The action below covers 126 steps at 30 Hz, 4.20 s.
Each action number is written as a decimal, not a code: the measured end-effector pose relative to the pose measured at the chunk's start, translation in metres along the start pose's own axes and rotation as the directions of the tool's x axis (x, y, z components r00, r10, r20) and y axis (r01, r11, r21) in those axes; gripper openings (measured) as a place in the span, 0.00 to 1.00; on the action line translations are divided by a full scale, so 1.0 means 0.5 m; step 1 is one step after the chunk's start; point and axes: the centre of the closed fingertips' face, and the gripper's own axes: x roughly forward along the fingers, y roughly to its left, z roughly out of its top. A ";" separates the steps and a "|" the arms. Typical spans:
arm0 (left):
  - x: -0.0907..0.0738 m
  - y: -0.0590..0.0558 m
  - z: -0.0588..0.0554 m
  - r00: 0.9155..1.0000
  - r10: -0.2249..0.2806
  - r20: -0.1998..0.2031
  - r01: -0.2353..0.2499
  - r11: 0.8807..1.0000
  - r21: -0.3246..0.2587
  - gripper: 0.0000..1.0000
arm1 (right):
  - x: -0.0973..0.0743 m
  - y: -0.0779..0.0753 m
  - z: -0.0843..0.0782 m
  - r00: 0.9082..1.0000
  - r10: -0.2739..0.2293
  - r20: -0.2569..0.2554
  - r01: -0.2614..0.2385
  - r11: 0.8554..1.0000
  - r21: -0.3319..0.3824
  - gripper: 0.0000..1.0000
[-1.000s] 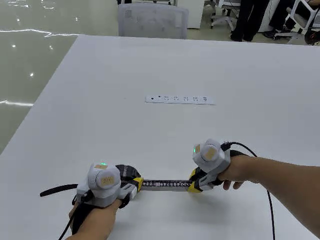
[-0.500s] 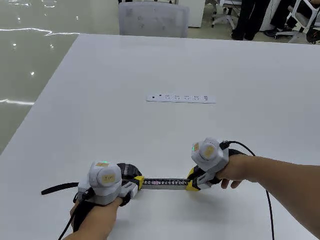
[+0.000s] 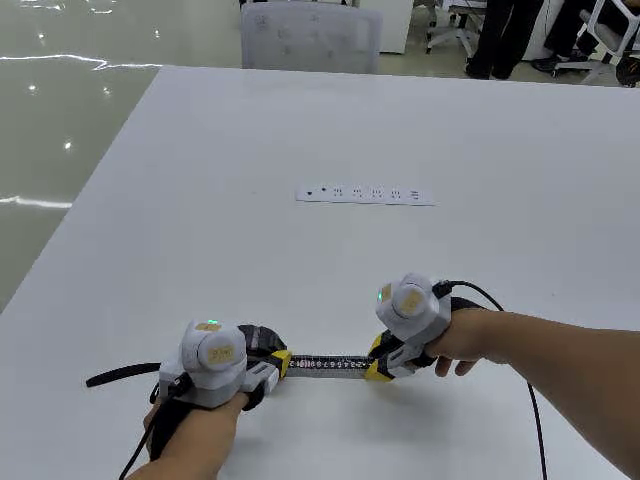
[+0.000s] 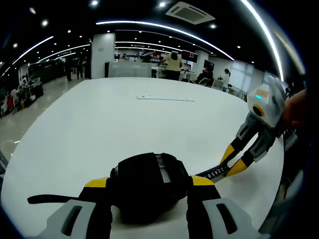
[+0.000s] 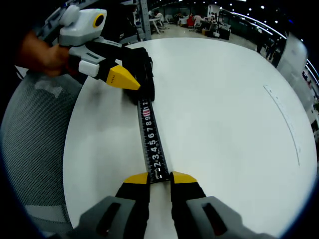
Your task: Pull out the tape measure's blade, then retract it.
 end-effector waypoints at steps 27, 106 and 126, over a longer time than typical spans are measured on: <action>0.000 0.000 0.001 1.000 -0.002 0.000 0.002 1.000 -0.005 0.57 | 0.021 0.011 0.039 0.999 0.002 0.038 -0.004 0.999 0.050 0.14; 0.002 0.000 0.001 1.000 0.005 -0.012 -0.005 1.000 -0.023 0.57 | 0.081 0.026 0.136 0.996 0.008 0.086 -0.006 1.000 -0.015 0.14; 0.002 0.000 0.001 1.000 0.003 -0.019 -0.004 1.000 -0.027 0.57 | 0.097 0.036 0.166 0.995 0.009 0.104 -0.006 1.000 -0.026 0.14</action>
